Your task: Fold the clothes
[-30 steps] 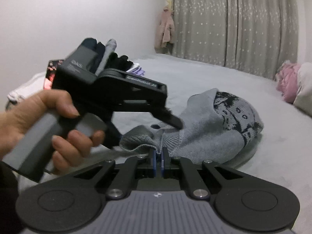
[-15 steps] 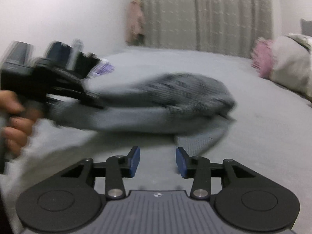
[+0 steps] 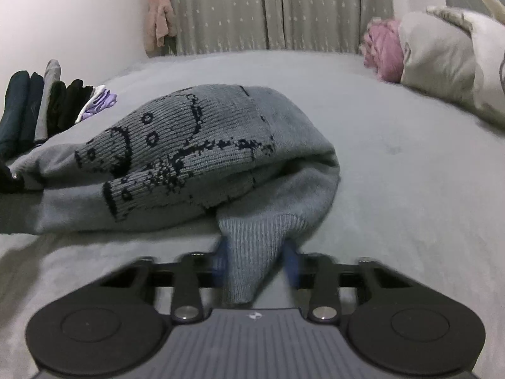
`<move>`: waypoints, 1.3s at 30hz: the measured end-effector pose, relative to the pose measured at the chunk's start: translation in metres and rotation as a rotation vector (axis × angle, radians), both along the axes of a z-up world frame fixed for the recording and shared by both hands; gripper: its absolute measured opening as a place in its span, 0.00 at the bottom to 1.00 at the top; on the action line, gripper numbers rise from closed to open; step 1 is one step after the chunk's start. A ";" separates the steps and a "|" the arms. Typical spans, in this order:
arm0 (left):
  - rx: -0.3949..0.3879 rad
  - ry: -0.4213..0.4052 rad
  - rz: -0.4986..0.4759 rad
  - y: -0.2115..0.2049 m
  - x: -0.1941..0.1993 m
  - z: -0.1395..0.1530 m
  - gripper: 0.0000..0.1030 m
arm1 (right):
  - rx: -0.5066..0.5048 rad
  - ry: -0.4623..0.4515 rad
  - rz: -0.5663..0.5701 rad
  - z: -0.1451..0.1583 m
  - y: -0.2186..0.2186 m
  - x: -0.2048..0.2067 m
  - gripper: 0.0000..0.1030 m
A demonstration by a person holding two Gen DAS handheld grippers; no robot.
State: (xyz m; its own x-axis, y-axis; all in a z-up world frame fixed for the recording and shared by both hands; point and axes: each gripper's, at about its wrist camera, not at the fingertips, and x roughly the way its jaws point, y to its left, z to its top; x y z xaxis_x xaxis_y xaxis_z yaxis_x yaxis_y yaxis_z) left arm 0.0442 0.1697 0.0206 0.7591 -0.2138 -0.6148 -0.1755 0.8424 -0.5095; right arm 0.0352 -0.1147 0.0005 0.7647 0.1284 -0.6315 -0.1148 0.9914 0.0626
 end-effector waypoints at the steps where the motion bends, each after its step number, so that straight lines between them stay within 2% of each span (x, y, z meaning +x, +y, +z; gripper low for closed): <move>1: 0.012 -0.003 0.007 -0.001 0.001 0.001 0.09 | -0.014 -0.011 -0.009 0.003 -0.001 -0.006 0.09; 8: 0.086 -0.051 0.044 -0.003 -0.008 0.011 0.09 | -0.192 -0.158 -0.132 0.039 -0.033 -0.035 0.08; 9: 0.089 -0.058 0.051 -0.001 -0.009 0.013 0.09 | -0.193 -0.159 -0.134 0.039 -0.033 -0.034 0.08; 13: 0.080 -0.058 0.081 0.010 -0.013 0.017 0.09 | -0.267 -0.190 -0.261 0.055 -0.078 -0.049 0.08; 18: 0.058 -0.020 0.069 0.017 -0.015 0.016 0.09 | -0.260 -0.189 -0.315 0.066 -0.113 -0.062 0.07; 22: 0.118 0.051 0.000 0.013 -0.016 0.010 0.10 | -0.282 -0.109 -0.240 0.056 -0.113 -0.076 0.08; 24: 0.111 0.079 -0.029 0.014 -0.017 0.004 0.12 | -0.294 -0.063 -0.197 0.047 -0.108 -0.081 0.08; 25: 0.104 0.089 -0.042 0.015 -0.017 0.001 0.17 | -0.301 -0.041 -0.176 0.041 -0.105 -0.082 0.08; 26: 0.097 0.096 -0.054 0.016 -0.018 -0.001 0.31 | -0.307 -0.020 -0.155 0.036 -0.102 -0.084 0.13; 27: 0.093 0.093 -0.067 0.017 -0.019 -0.002 0.41 | -0.325 -0.022 -0.134 0.032 -0.097 -0.087 0.16; 28: 0.095 0.086 -0.086 0.017 -0.021 -0.003 0.56 | -0.343 -0.024 -0.113 0.028 -0.093 -0.090 0.24; 29: 0.103 0.077 -0.103 0.016 -0.024 -0.002 0.65 | -0.361 -0.040 -0.090 0.029 -0.088 -0.092 0.33; 32: 0.136 0.065 -0.154 0.014 -0.032 0.000 0.74 | -0.390 -0.094 -0.014 0.030 -0.076 -0.099 0.51; 34: 0.161 0.068 -0.178 0.012 -0.039 0.000 0.75 | -0.397 -0.133 0.063 0.031 -0.062 -0.104 0.56; 36: 0.202 0.074 -0.200 0.011 -0.046 -0.001 0.76 | -0.406 -0.149 0.125 0.029 -0.052 -0.106 0.57; 37: 0.222 0.079 -0.211 0.010 -0.049 -0.003 0.77 | -0.428 -0.161 0.202 0.024 -0.039 -0.108 0.57; 39: 0.257 0.091 -0.233 0.007 -0.052 -0.006 0.79 | -0.469 -0.170 0.281 0.016 -0.021 -0.110 0.57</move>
